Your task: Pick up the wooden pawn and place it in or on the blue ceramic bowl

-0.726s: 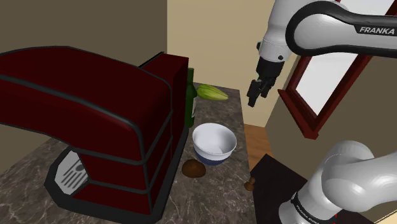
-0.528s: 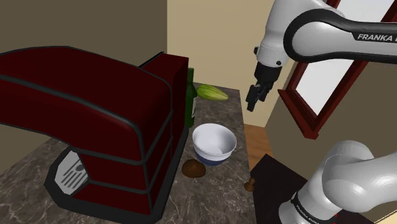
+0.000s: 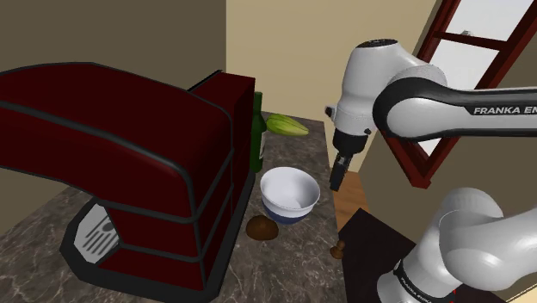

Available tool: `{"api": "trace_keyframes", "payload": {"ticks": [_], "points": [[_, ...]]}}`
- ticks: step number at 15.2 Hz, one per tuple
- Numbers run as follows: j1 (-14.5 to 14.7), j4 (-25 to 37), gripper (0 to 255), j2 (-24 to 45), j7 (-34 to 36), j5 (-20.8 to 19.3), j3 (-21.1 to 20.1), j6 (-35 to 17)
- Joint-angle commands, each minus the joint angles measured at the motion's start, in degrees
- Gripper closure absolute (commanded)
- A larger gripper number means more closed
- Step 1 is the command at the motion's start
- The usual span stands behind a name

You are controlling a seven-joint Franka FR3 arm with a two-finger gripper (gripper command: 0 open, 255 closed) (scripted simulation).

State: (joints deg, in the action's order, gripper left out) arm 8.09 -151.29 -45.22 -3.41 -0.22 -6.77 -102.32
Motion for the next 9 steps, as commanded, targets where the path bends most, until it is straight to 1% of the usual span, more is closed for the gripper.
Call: {"api": "trace_keyframes", "payload": {"ticks": [1, 9], "points": [[2.05, -2.82, 0, -0.61, -1.54, 0.73, -0.83, -1.22], [11.20, -14.81, 0, -1.81, -7.21, 4.41, -4.33, -8.11]]}}
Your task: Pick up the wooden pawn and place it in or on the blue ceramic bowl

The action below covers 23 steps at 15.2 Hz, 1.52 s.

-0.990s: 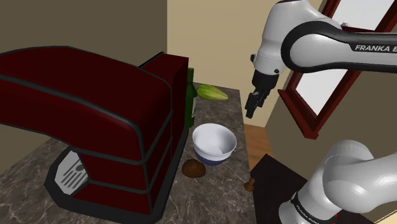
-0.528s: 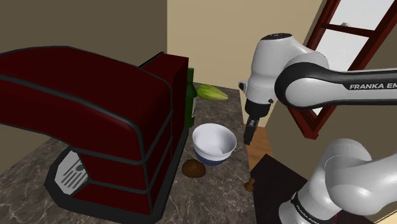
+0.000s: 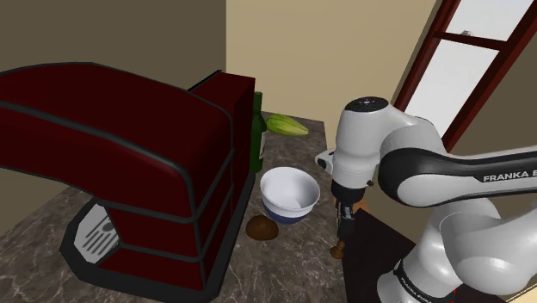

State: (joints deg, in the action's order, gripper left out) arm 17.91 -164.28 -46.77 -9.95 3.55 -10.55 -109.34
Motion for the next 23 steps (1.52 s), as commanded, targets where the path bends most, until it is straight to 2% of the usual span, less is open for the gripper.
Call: {"api": "trace_keyframes", "payload": {"ticks": [1, 2, 10, 18, 19, 23], "points": [[2.69, -3.26, 0, -0.30, -1.32, 1.21, -1.03, -1.99], [4.05, -4.69, 0, -0.32, -1.96, 1.83, -1.51, -2.91], [4.27, -9.49, 0, 2.72, -1.92, 2.43, -2.17, -10.67], [4.27, -9.48, 0, 2.71, -1.92, 2.43, -2.17, -10.65], [4.27, -9.48, 255, 2.71, -1.92, 2.43, -2.17, -10.65], [4.28, -9.48, 255, 2.71, -1.92, 2.43, -2.17, -10.65]]}}
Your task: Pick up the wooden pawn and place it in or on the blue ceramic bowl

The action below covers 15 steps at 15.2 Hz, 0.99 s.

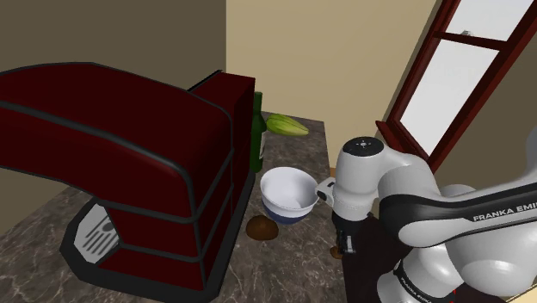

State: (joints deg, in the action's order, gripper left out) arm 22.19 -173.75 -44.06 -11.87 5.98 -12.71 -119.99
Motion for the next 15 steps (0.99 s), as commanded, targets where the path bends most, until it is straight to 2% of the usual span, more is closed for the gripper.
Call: {"api": "trace_keyframes", "payload": {"ticks": [1, 5, 15], "points": [[0.00, -0.01, 255, 0.00, 0.00, 0.00, 0.00, 0.00], [0.00, -0.01, 255, 0.01, 0.00, 0.00, 0.00, -0.02], [-0.18, 5.09, 255, -6.19, -0.62, -1.03, 1.39, 11.24]]}}
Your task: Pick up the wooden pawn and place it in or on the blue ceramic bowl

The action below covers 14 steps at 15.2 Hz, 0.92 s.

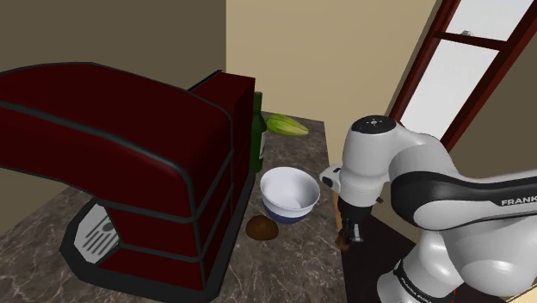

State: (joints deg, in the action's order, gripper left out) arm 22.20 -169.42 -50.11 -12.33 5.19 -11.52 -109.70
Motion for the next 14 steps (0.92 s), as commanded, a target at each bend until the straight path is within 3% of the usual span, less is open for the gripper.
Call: {"api": "trace_keyframes", "payload": {"ticks": [1, 14], "points": [[-0.23, 1.35, 255, -0.58, -0.21, -0.35, 0.33, 1.96], [-0.79, 9.98, 255, -3.70, -0.84, -1.66, 1.78, 13.64]]}}
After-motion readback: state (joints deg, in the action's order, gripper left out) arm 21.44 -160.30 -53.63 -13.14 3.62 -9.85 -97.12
